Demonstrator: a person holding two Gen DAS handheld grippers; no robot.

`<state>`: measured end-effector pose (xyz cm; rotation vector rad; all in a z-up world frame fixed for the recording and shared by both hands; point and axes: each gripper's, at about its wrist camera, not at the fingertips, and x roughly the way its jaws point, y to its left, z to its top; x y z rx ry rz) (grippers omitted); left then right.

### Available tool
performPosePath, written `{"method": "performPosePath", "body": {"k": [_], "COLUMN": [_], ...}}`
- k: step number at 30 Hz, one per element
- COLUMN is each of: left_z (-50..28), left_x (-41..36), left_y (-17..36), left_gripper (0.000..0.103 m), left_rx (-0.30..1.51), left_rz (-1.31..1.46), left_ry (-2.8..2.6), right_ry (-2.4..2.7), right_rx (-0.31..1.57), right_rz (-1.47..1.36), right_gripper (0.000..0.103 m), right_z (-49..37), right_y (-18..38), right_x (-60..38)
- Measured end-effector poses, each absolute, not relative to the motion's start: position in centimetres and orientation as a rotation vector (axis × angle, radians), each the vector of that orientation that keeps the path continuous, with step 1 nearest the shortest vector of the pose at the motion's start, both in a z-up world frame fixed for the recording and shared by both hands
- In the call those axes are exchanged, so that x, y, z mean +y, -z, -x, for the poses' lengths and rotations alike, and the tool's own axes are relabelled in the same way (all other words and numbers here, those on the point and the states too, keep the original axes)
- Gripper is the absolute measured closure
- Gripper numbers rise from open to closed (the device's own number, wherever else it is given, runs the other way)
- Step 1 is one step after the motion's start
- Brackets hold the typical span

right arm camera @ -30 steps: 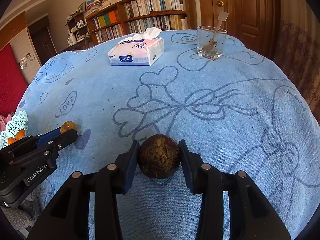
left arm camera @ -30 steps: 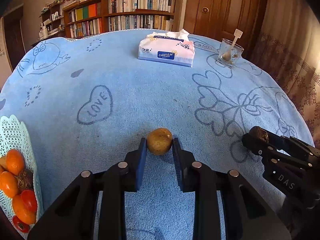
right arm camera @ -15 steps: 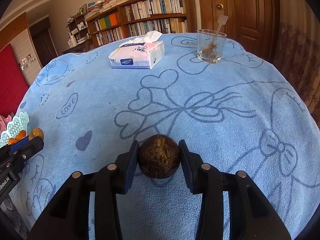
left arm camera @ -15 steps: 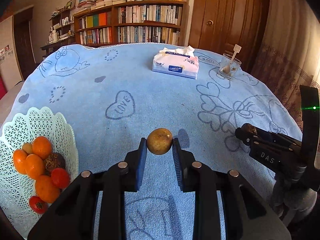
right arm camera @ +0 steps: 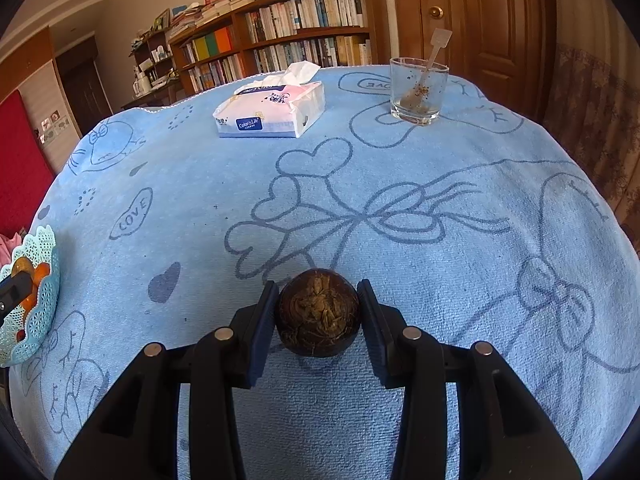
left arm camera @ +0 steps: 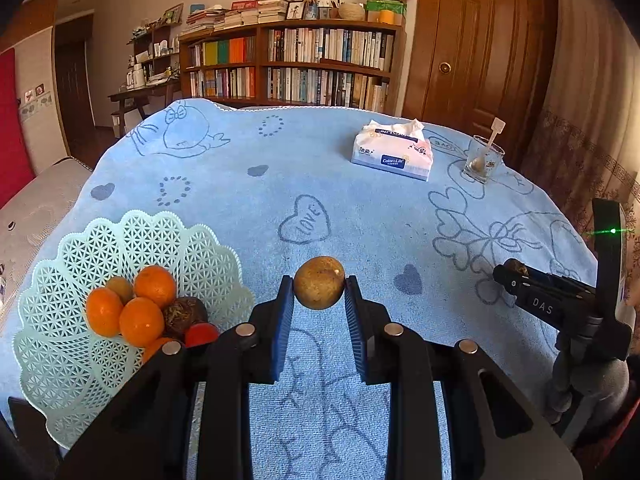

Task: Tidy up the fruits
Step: 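Carry the tan fruit into the green basket and open the left tool, then carry the brown fruit over the green basket and open the right tool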

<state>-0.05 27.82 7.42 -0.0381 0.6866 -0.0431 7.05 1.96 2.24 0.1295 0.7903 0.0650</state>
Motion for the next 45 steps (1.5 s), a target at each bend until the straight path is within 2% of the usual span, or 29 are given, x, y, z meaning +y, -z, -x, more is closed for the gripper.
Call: {"method": "performPosePath", "body": {"k": [20, 22, 23, 24, 30, 34, 36, 45], "left_z": [3.5, 3.8, 4.1, 4.3, 5.2, 6.1, 6.7, 9.3], "left_x": [37.0, 37.9, 38.4, 38.8, 40.9, 42.1, 42.6, 45.0], "left_y": [-8.4, -8.6, -8.7, -8.8, -9.5, -9.9, -10.1, -10.3], "left_gripper": [0.076, 0.065, 0.052, 0.046, 0.044, 0.026, 0.021, 0.019], "left_rx": [0.648, 0.641, 0.634, 0.624, 0.597, 0.575, 0.564, 0.54], "left_rz": [0.102, 0.123, 0.136, 0.143, 0.161, 0.159, 0.145, 0.156], "left_ry": [-0.124, -0.132, -0.138, -0.151, -0.181, -0.203, -0.209, -0.252], "right_ry": [-0.006, -0.026, -0.05, -0.075, -0.261, -0.391, -0.452, -0.647], "right_rx": [0.787, 0.783, 0.781, 0.775, 0.75, 0.766, 0.777, 0.814], "right_rz": [-0.099, -0.099, -0.104, -0.104, -0.063, -0.051, -0.048, 0.009], "right_gripper": [0.062, 0.062, 0.062, 0.062, 0.062, 0.062, 0.062, 0.062], "right_z": [-6.8, -6.4, -6.2, -5.8, -4.2, -3.5, -3.1, -1.4], "right_y": [-2.4, -2.9, -3.3, -3.7, -6.2, -7.1, -7.4, -8.3], "right_x": [2.3, 3.0, 3.5, 4.2, 10.1, 14.4, 16.3, 25.0]}}
